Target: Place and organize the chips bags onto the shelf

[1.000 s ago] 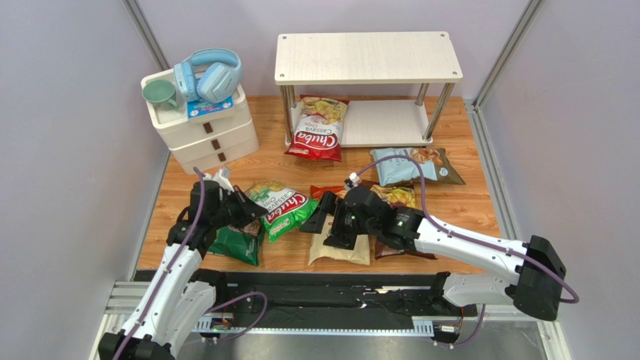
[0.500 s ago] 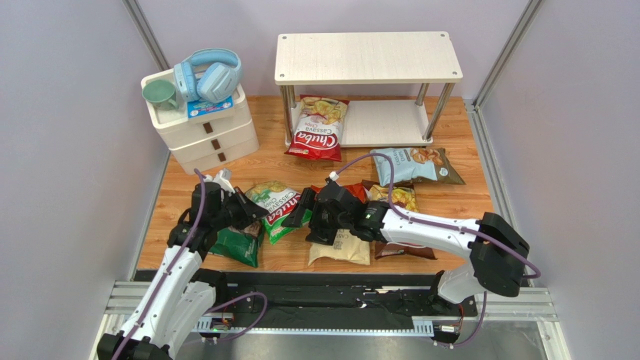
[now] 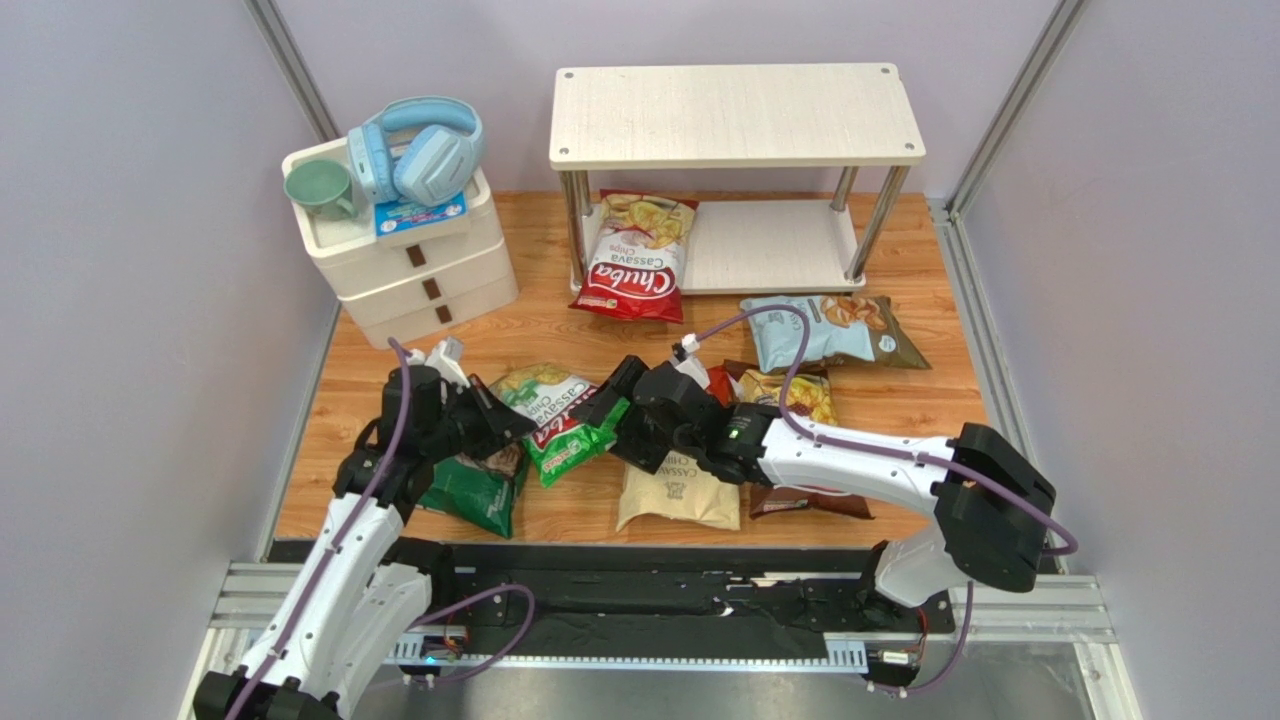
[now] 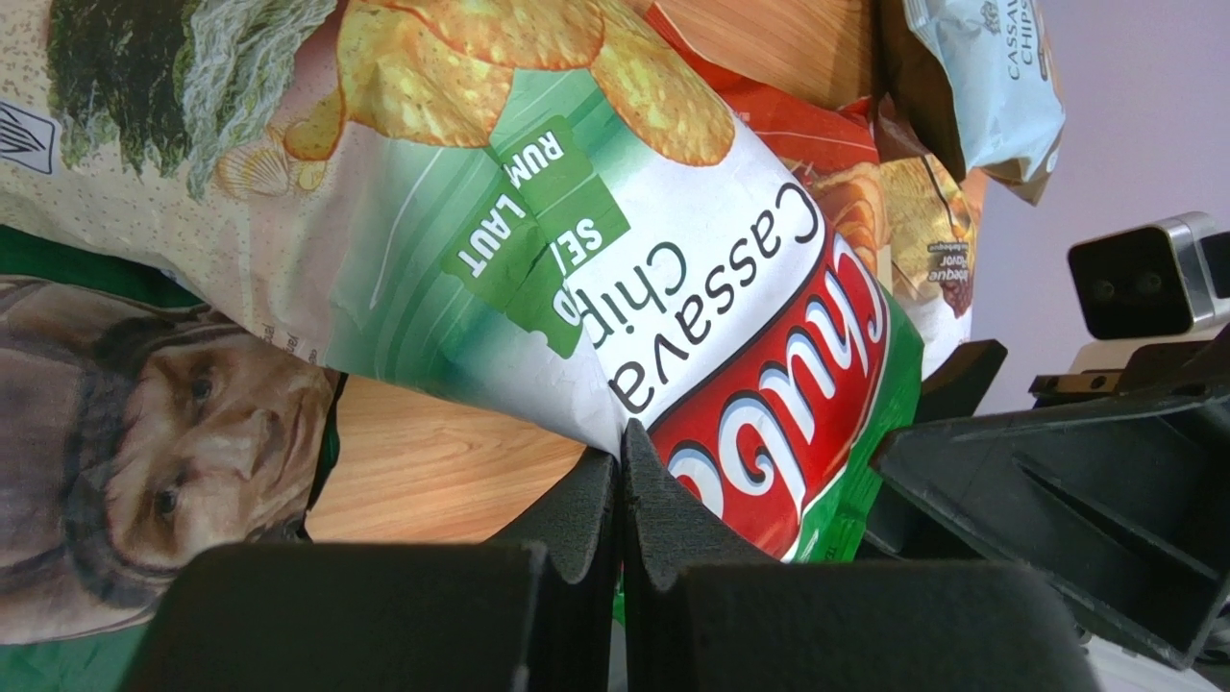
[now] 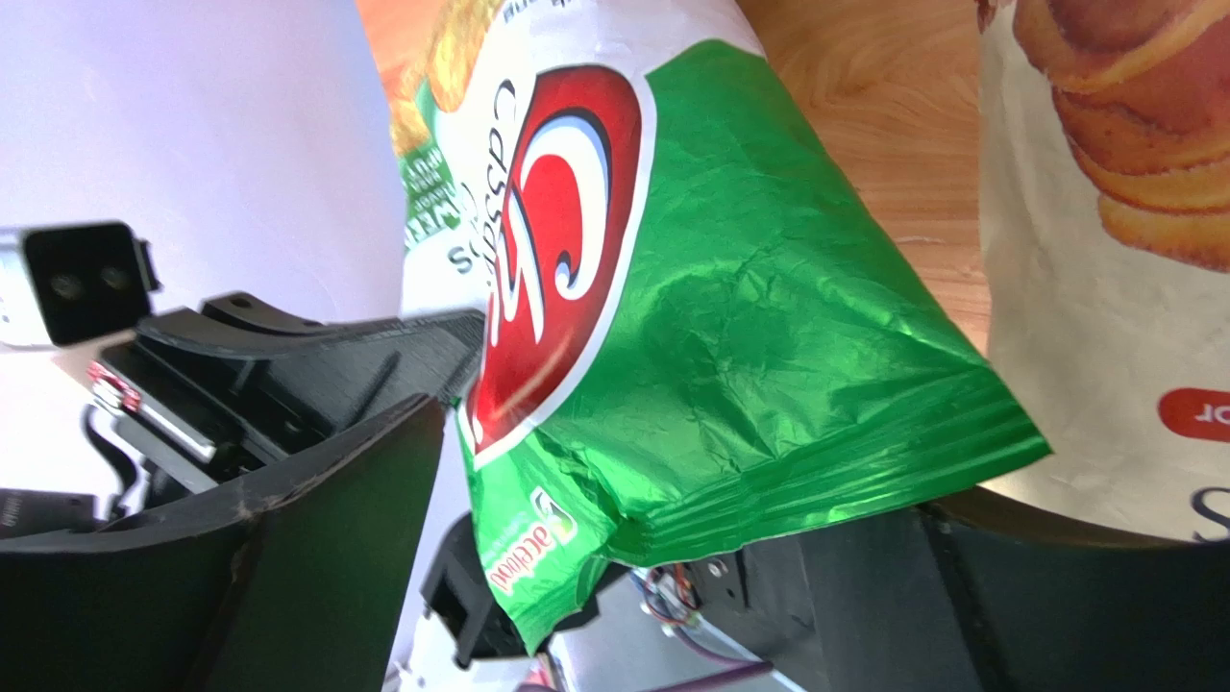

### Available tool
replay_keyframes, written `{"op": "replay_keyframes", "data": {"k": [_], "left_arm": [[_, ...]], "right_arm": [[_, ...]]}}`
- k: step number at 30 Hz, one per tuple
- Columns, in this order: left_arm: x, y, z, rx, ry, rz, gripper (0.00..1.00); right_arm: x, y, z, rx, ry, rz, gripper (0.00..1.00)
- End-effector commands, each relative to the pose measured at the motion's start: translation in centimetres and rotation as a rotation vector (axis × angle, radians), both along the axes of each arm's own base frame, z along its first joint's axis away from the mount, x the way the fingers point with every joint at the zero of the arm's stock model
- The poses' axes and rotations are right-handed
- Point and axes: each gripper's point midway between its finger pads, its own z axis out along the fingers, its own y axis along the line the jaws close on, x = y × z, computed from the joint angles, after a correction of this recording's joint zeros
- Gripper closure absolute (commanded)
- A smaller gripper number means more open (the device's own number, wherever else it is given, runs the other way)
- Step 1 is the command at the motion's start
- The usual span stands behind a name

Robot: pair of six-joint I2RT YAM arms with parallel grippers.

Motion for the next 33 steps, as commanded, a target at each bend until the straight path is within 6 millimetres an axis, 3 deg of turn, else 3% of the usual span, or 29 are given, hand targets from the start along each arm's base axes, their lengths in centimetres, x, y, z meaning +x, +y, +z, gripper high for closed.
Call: {"op": "replay_keyframes", "data": {"k": [1,10,12,13,20,23,26,27,28,30,33], "left_arm": [[0.0,-0.4,1.5,-0.002,-0.055,-0.04,1.0],[-0.5,-0.8,1.3,-0.004,-0.051,-0.082,1.0],[-0.6,-0.7,1.3,0.001,-0.053,-0.086,1.0],[-0.7,-0.7,1.2,0.003,-0.049,-0.089,1.0],[-0.6,-0.7,1.7,0.024,-0.071,-0.11,1.0],[-0.2,0.0,2.4,0.063,-0.081,-0.083,0.89],[0.5,0.9,3.6,0.105,-0.114,-0.034,0.71],[0.7,1.2,3.8,0.119,-0.122,-0.022,0.54],[1.1,1.2,4.7,0.134,-0.15,-0.036,0.49],[1.3,1.6,5.1,0.169,-0.146,-0.03,0.44],[1.7,2.5,5.1,0.226,-0.11,-0.008,0.43]], "right_arm": [[2.0,0.8,2.1,0.089,-0.026,-0.11,0.13],[1.7,2.8,-0.5,0.08,0.043,-0.078,0.36],[1.7,3.1,-0.3,0.081,0.019,-0.051,0.83],[1.6,3.2,-0.2,0.076,0.015,-0.041,1.0],[1.7,2.0,1.3,-0.025,-0.09,0.02,1.0],[1.8,1.5,3.3,-0.065,-0.172,0.071,1.0],[2.5,0.1,5.8,-0.147,-0.305,0.099,1.0],[3.1,-1.0,6.3,-0.197,-0.345,0.074,1.0],[3.4,-1.7,7.4,-0.218,-0.385,0.07,1.0],[3.9,-3.0,9.3,-0.294,-0.496,0.112,1.0],[4.0,-5.2,12.1,-0.341,-0.611,0.149,1.0]]}}
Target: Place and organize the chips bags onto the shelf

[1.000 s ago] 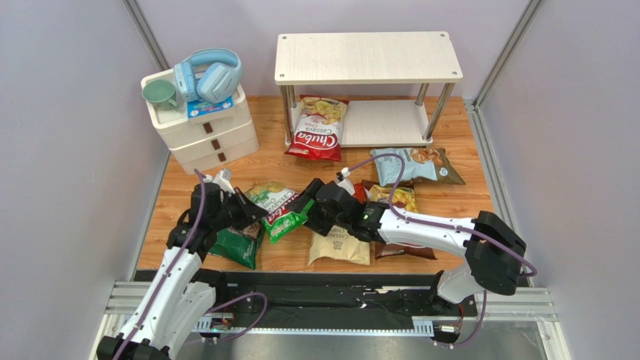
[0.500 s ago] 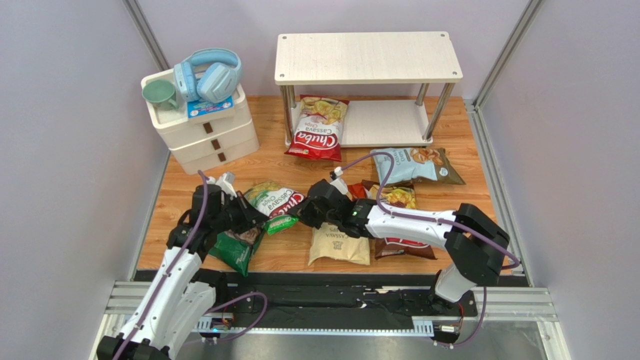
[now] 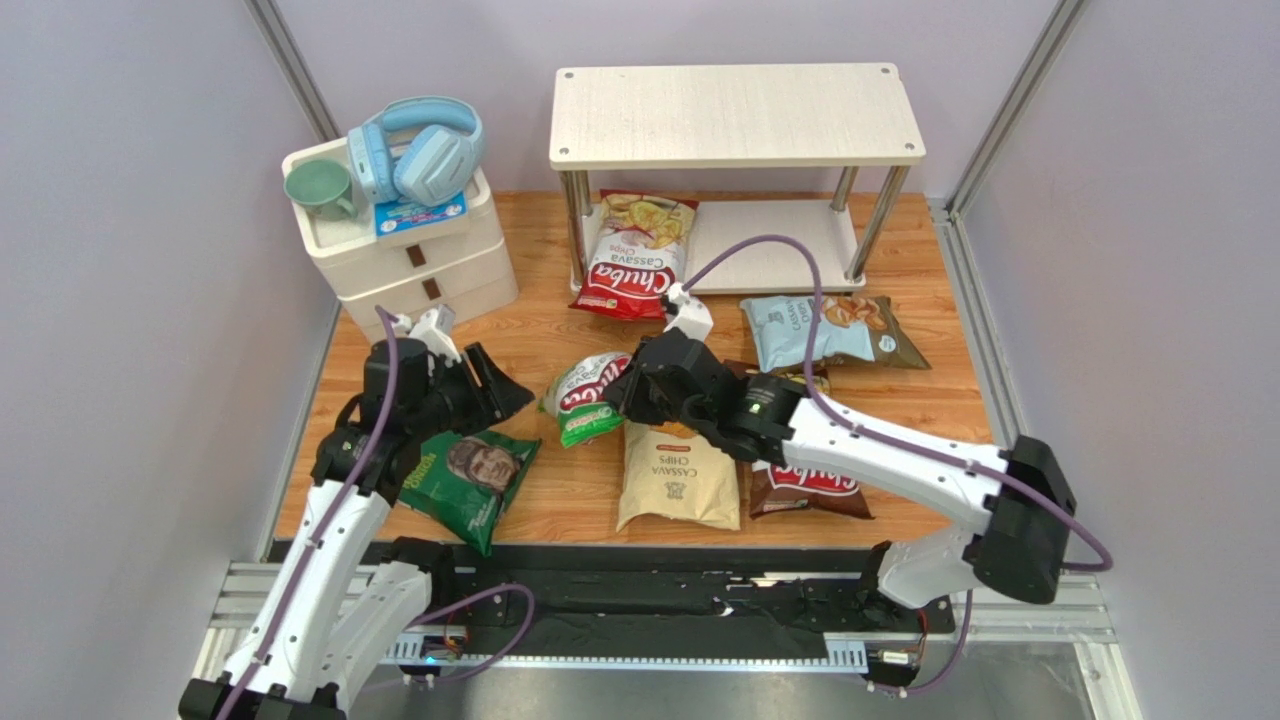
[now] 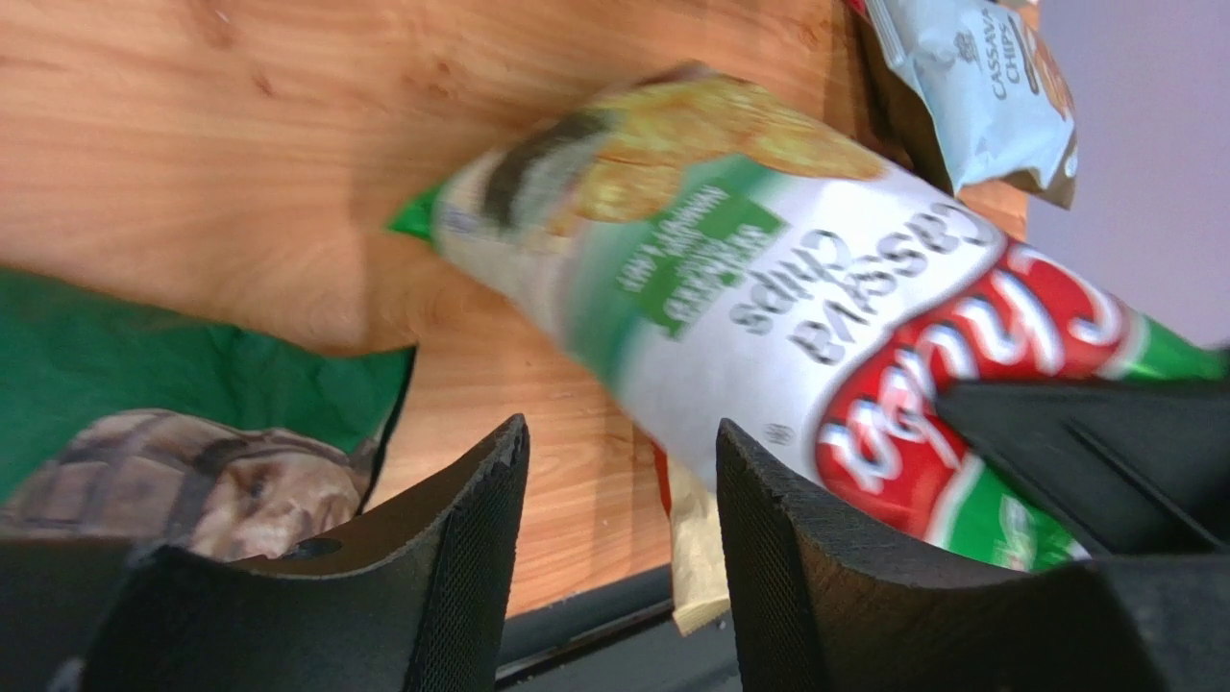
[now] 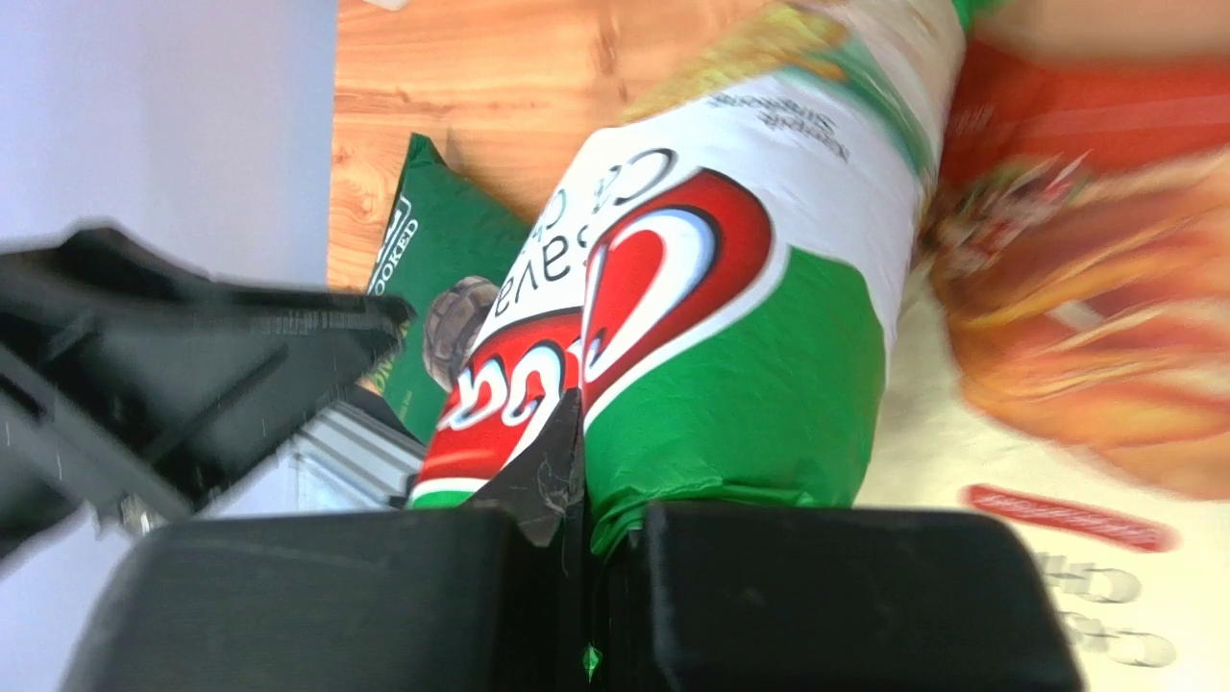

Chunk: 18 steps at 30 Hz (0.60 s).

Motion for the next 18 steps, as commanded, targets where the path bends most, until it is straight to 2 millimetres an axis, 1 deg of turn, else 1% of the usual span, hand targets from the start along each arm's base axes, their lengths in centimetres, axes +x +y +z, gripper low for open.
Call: {"op": "replay_keyframes", "data": {"k": [1,2,4,5,6,8,9,10,11,12,13,14,15,16,17,18], "left_arm": [[0.8,1.5,0.7,0.099,-0.005,0.036,0.43],[0.8,1.5,0.5,0.099,-0.002,0.042,0.43],[0.9,1.4,0.1,0.083,-0.004,0.048,0.44],[0.8,1.3,0.0,0.077,-0.005,0.043,0.44],[0.7,1.2,-0.2,0.071,0.0,0.042,0.44],[0.5,1.1,-0.4,0.065,0.003,0.041,0.44],[0.5,1.2,-0.4,0.066,-0.001,0.044,0.45],[0.4,1.2,-0.6,0.067,-0.001,0.045,0.45],[0.4,1.3,-0.6,0.068,-0.001,0.049,0.45],[0.4,1.2,-0.7,0.066,0.0,0.048,0.45],[0.4,1.2,-0.6,0.061,0.0,0.047,0.45],[0.4,1.0,-0.6,0.056,0.001,0.04,0.46],[0.3,1.0,-0.5,0.056,0.003,0.036,0.46],[0.3,1.0,-0.6,0.058,0.005,0.031,0.46],[0.2,1.0,-0.5,0.057,0.006,0.03,0.46],[0.1,0.9,-0.5,0.059,0.01,0.026,0.46]], "right_arm": [[1.6,-3.8,7.9,-0.075,-0.312,0.052,1.0],[1.4,-4.8,9.8,-0.057,-0.356,0.055,1.0],[1.7,-7.0,11.5,-0.117,-0.439,0.028,1.0],[1.5,-8.8,13.2,-0.115,-0.486,-0.001,1.0],[2.1,-10.7,13.2,-0.167,-0.509,-0.063,1.0],[2.6,-13.3,13.7,-0.233,-0.562,-0.107,1.0],[3.3,-15.4,14.4,-0.25,-0.578,-0.173,1.0],[3.7,-16.4,13.9,-0.28,-0.578,-0.19,1.0],[4.2,-17.2,13.9,-0.281,-0.576,-0.216,1.0],[4.8,-18.5,14.1,-0.276,-0.578,-0.251,1.0],[5.2,-18.8,13.4,-0.28,-0.574,-0.252,1.0],[5.7,-18.8,13.7,-0.253,-0.585,-0.261,1.0],[6.2,-19.5,13.8,-0.246,-0.586,-0.291,1.0],[6.4,-19.6,13.2,-0.246,-0.583,-0.296,1.0],[6.8,-19.4,13.7,-0.225,-0.604,-0.304,1.0],[7.3,-19.5,13.7,-0.219,-0.608,-0.314,1.0]]}}
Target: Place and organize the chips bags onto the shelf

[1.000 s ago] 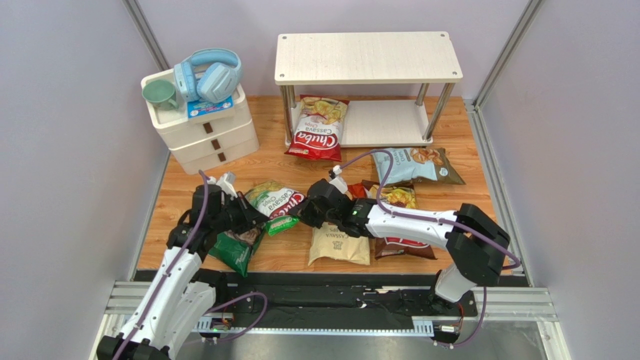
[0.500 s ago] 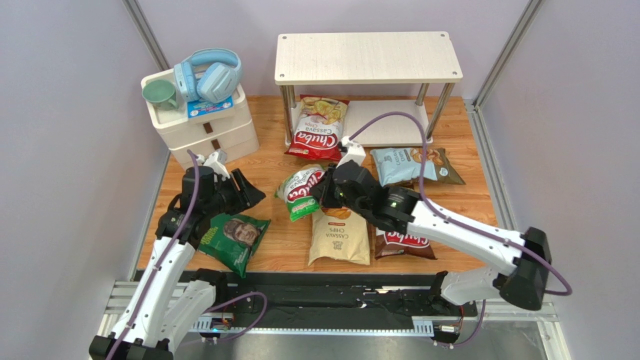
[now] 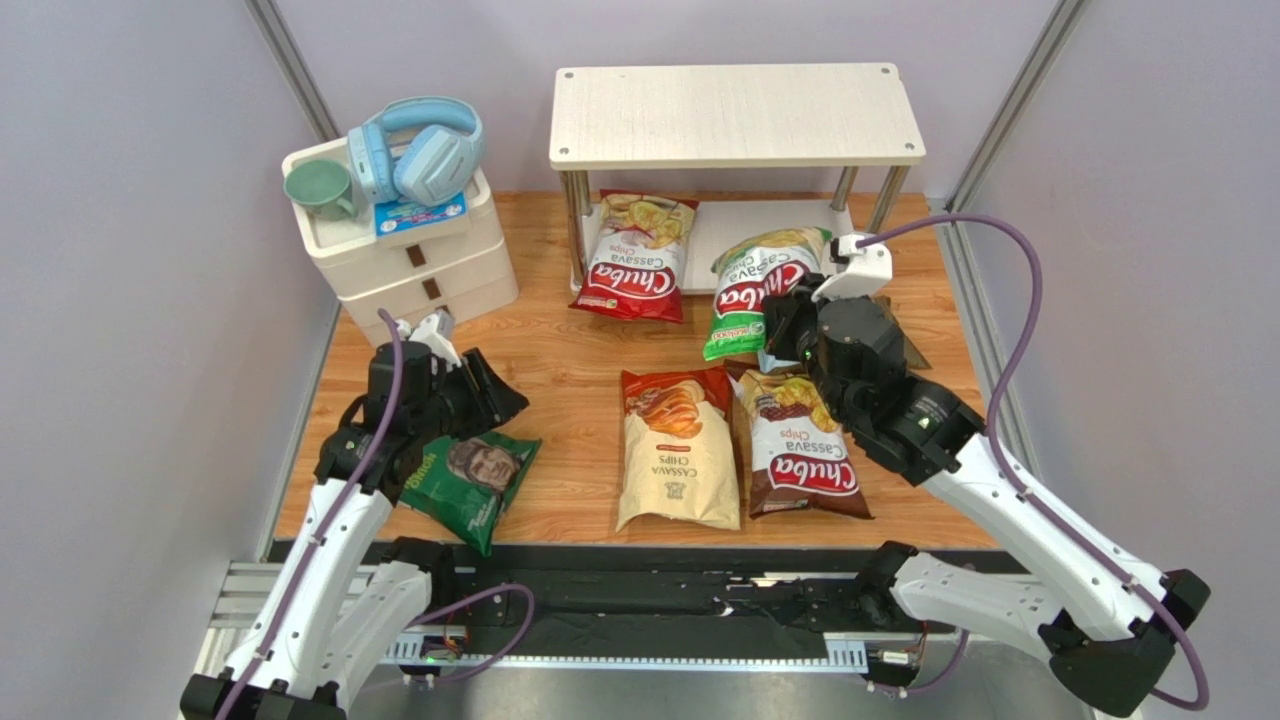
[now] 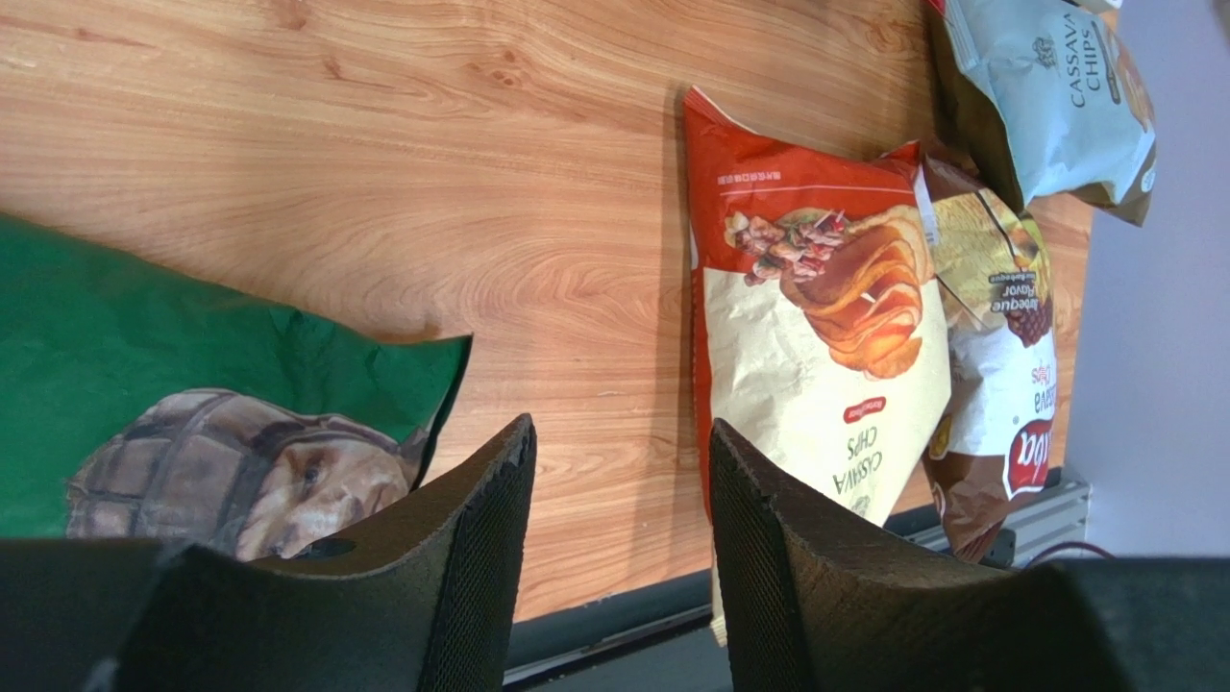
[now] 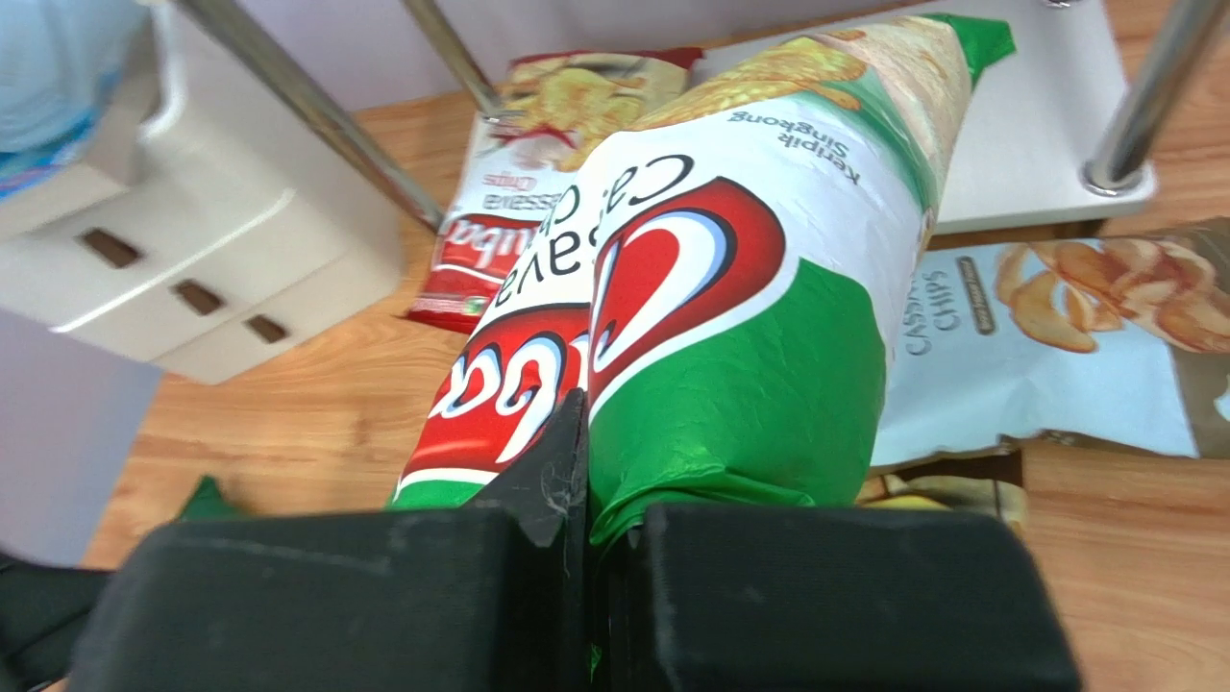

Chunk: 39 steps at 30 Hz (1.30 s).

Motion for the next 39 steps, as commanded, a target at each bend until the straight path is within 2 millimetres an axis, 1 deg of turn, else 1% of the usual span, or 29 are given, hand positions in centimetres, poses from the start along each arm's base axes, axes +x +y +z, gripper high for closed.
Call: {"op": "replay_keyframes", "data": {"k": [1,3,4,5,7,8,10,13,14,15,17,18,19,20,21,22,23,24,25,28,29,30,31,32,33,35,37,38,39], "left_arm": [[-0.3,-0.2,0.4,-0.004,-0.008,-0.02,0.47],[-0.4,-0.2,0.3,-0.002,-0.005,-0.025,0.47],[-0.4,-0.2,0.3,0.0,-0.005,-0.025,0.47],[-0.4,-0.1,0.3,0.002,-0.006,-0.023,0.48],[-0.5,-0.2,0.2,0.0,-0.003,-0.023,0.48],[-0.5,-0.2,0.2,-0.001,-0.005,-0.024,0.48],[-0.5,-0.2,0.2,0.001,-0.004,-0.027,0.48],[-0.5,-0.2,0.2,0.003,-0.001,-0.03,0.48],[-0.4,-0.2,0.2,0.005,-0.001,-0.028,0.48],[-0.4,-0.2,0.0,0.004,0.001,-0.027,0.48],[-0.4,-0.2,-0.2,0.002,0.007,-0.026,0.49],[-0.3,-0.3,-0.4,0.001,0.014,-0.027,0.49],[-0.3,-0.3,-0.5,0.0,0.018,-0.029,0.49],[-0.3,-0.3,-0.5,0.0,0.02,-0.027,0.5],[-0.3,-0.3,-0.6,-0.001,0.023,-0.024,0.5],[-0.3,-0.3,-0.5,-0.004,0.021,-0.026,0.5],[-0.2,-0.3,-0.4,-0.004,0.018,-0.022,0.5],[-0.2,-0.3,-0.2,-0.005,0.012,-0.022,0.5],[-0.2,-0.4,-0.1,-0.007,0.009,-0.025,0.5],[-0.2,-0.3,0.3,-0.003,0.003,-0.021,0.5],[-0.3,-0.2,0.2,0.0,0.007,-0.021,0.5],[-0.3,-0.2,0.3,0.002,0.005,-0.019,0.51],[-0.3,-0.2,0.4,0.002,0.001,-0.022,0.53],[-0.3,-0.2,0.4,0.002,-0.001,-0.022,0.54],[-0.3,-0.1,0.4,0.003,-0.001,-0.02,0.54],[-0.3,-0.2,0.7,0.002,-0.004,-0.023,0.55],[-0.3,0.0,0.8,0.009,-0.006,-0.017,0.55],[-0.3,0.0,1.0,0.01,-0.009,-0.017,0.55],[-0.3,0.0,0.9,0.011,-0.005,-0.016,0.55]], "right_arm": [[2.3,0.4,0.3,0.018,-0.071,-0.019,1.0],[3.6,0.7,0.1,0.05,-0.085,-0.028,1.0],[4.2,1.0,-0.4,0.05,-0.083,-0.027,1.0],[4.7,1.4,0.0,0.083,-0.116,-0.023,1.0],[5.3,1.5,0.4,0.095,-0.15,-0.03,1.0],[5.8,1.7,1.0,0.109,-0.177,-0.038,1.0],[6.5,1.1,1.3,0.091,-0.188,-0.088,1.0],[7.6,1.0,0.4,0.085,-0.187,-0.121,1.0],[8.0,1.1,0.9,0.115,-0.213,-0.126,1.0],[8.7,1.1,0.1,0.12,-0.202,-0.132,1.0],[9.7,1.5,-0.3,0.184,-0.194,-0.131,1.0],[10.8,1.5,-1.5,0.18,-0.176,-0.142,1.0],[11.3,1.6,-1.9,0.188,-0.173,-0.149,1.0],[12.0,1.5,-1.8,0.202,-0.192,-0.166,1.0],[13.1,1.6,-3.3,0.188,-0.177,-0.195,1.0],[13.9,1.8,-3.7,0.196,-0.17,-0.202,1.0],[14.8,1.7,-4.6,0.206,-0.14,-0.216,1.0],[15.4,2.4,-5.3,0.213,-0.11,-0.192,1.0],[16.6,3.3,-7.3,0.196,-0.066,-0.184,1.0],[17.3,4.9,-10.2,0.194,0.013,-0.133,1.0],[17.0,5.0,-11.2,0.2,0.034,-0.129,1.0],[16.9,5.0,-11.7,0.232,0.044,-0.14,1.0],[16.9,5.0,-12.3,0.255,0.048,-0.148,1.0],[16.9,4.9,-13.2,0.269,0.071,-0.152,1.0],[17.0,5.1,-13.7,0.275,0.087,-0.148,1.0],[17.2,5.2,-16.1,0.247,0.165,-0.152,1.0],[17.6,5.6,-16.6,0.254,0.18,-0.141,1.0],[17.8,5.8,-17.8,0.255,0.211,-0.13,1.0],[18.2,6.0,-17.7,0.263,0.22,-0.124,1.0]]}}
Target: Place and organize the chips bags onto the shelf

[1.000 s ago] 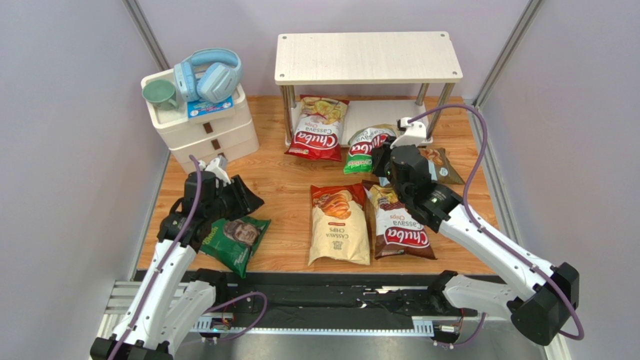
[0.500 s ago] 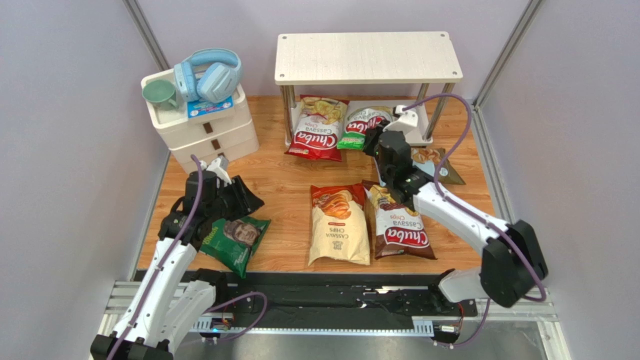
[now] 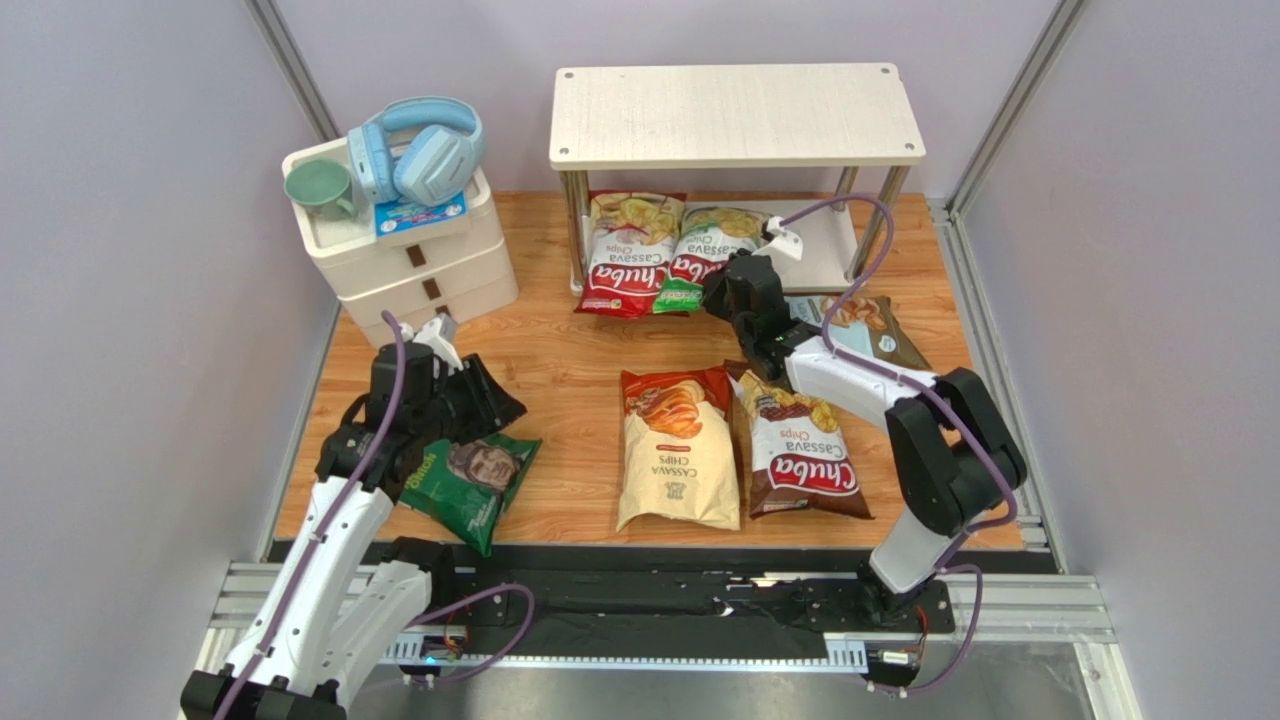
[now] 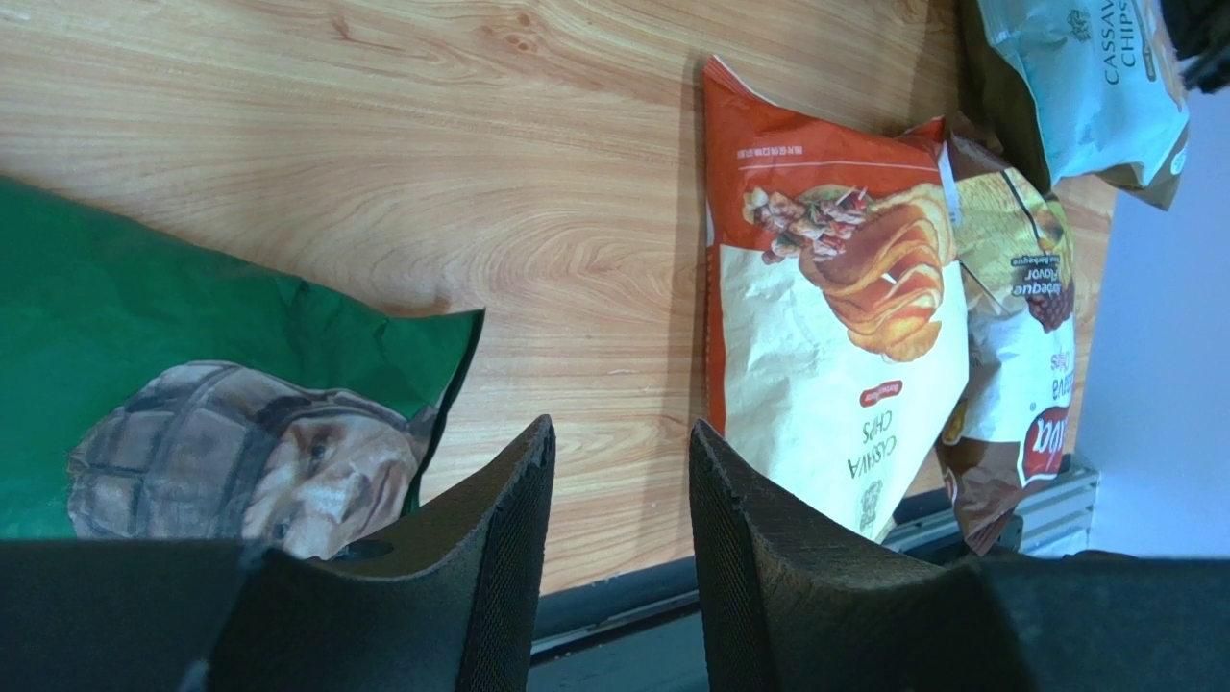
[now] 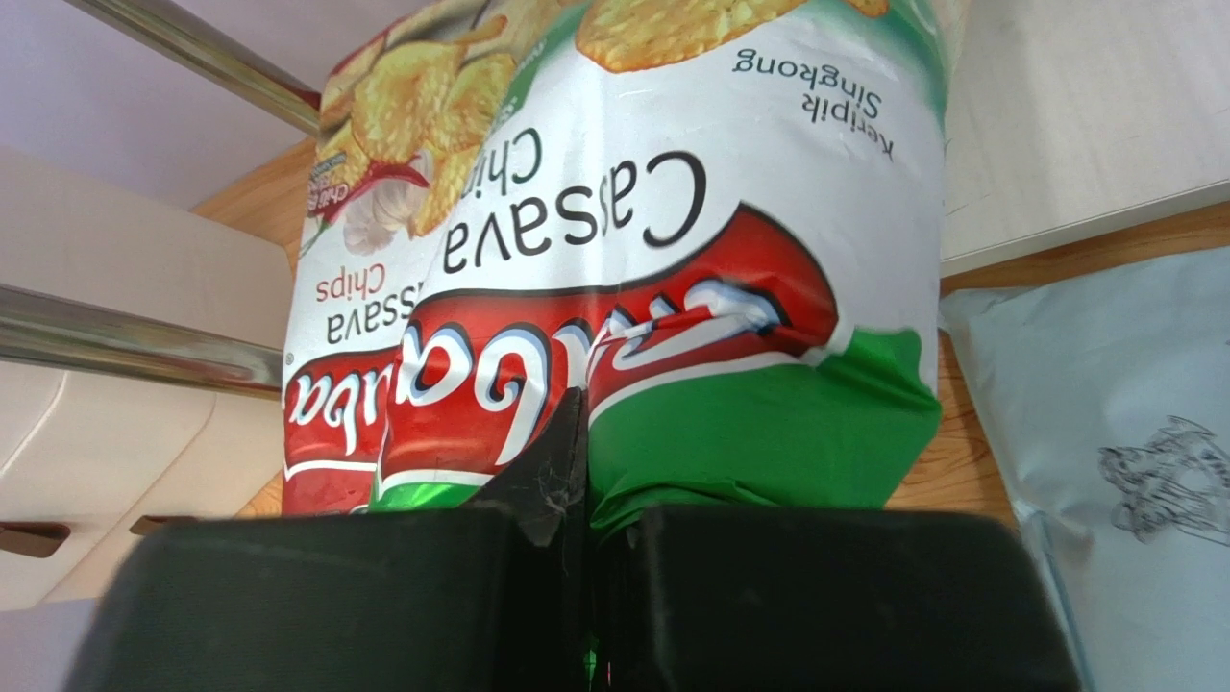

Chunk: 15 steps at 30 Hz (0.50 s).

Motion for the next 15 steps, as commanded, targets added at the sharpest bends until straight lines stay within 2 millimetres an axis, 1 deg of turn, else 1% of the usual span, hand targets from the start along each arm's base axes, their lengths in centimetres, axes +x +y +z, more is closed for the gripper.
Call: {"op": "replay_keyframes", "data": {"k": [1,3,4,7,11,13,15], "left_arm": [[0.2,0.0,1.7,0.004,-0.047,-0.007,0.54],[0.1,0.0,1.8,0.002,-0.047,-0.009,0.55],[0.1,0.1,1.8,0.005,-0.048,-0.008,0.55],[0.0,0.3,1.6,0.012,-0.048,0.001,0.55],[0.1,0.2,1.5,0.012,-0.041,-0.006,0.55],[0.1,0.2,1.4,0.014,-0.039,-0.003,0.55],[0.1,0.2,1.2,0.014,-0.038,-0.004,0.55]], "right_arm": [[1.3,1.4,-2.1,0.077,0.092,0.036,1.0],[1.7,0.6,-3.5,0.081,0.152,0.022,1.0],[1.4,0.4,-4.4,0.085,0.185,0.017,1.0],[1.4,-0.2,-5.6,0.113,0.214,0.033,1.0],[1.2,-1.7,-6.4,0.142,0.244,0.02,1.0],[1.2,-2.1,-6.9,0.153,0.268,0.038,1.0],[1.2,-2.4,-6.9,0.128,0.276,0.05,1.0]]}}
